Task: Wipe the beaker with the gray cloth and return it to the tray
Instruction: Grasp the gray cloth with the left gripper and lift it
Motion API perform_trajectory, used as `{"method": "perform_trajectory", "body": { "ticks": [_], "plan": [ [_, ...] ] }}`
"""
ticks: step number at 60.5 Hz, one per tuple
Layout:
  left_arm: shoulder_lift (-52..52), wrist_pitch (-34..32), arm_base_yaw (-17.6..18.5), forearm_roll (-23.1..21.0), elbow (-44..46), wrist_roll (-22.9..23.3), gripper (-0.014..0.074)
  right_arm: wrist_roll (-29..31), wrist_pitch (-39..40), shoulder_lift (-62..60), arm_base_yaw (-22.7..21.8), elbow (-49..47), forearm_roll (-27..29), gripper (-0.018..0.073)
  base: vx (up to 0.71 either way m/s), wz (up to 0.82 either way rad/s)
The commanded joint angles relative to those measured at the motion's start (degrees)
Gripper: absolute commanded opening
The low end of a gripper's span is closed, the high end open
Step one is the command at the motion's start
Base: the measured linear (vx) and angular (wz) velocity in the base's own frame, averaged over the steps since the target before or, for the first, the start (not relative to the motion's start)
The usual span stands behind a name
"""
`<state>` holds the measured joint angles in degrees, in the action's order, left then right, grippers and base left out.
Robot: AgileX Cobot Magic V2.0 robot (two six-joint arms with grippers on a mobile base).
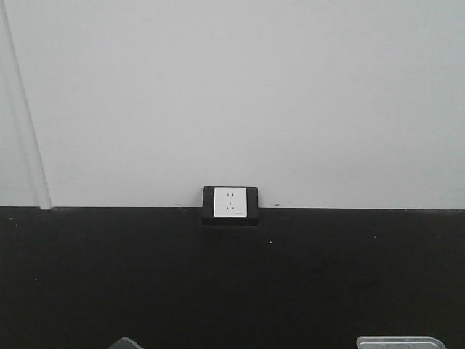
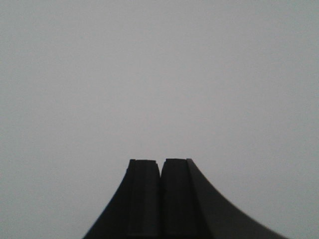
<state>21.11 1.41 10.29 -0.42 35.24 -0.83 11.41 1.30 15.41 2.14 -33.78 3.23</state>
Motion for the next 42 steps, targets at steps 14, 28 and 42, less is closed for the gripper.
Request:
{"method": "perform_trajectory", "body": {
  "ticks": [14,28,42],
  "plan": [
    [24.86,-2.22,0.00,-0.21,12.34,-0.42,-0.0003,1.60,1.30,18.26,-0.11,-8.55,0.10,-0.0002,0.00,0.00],
    [27.71,-4.96,0.05,-0.21,12.66,0.83,0.0107,1.77,0.08,21.09,-0.11,-8.55,0.10,0.0109,0.00,0.00],
    [27.63,-4.40,0.05,-0.21,12.66,1.50,0.0403,1.83,-0.77,21.09,-0.11,-8.55,0.10,0.0494,0.00,0.00]
  ]
}}
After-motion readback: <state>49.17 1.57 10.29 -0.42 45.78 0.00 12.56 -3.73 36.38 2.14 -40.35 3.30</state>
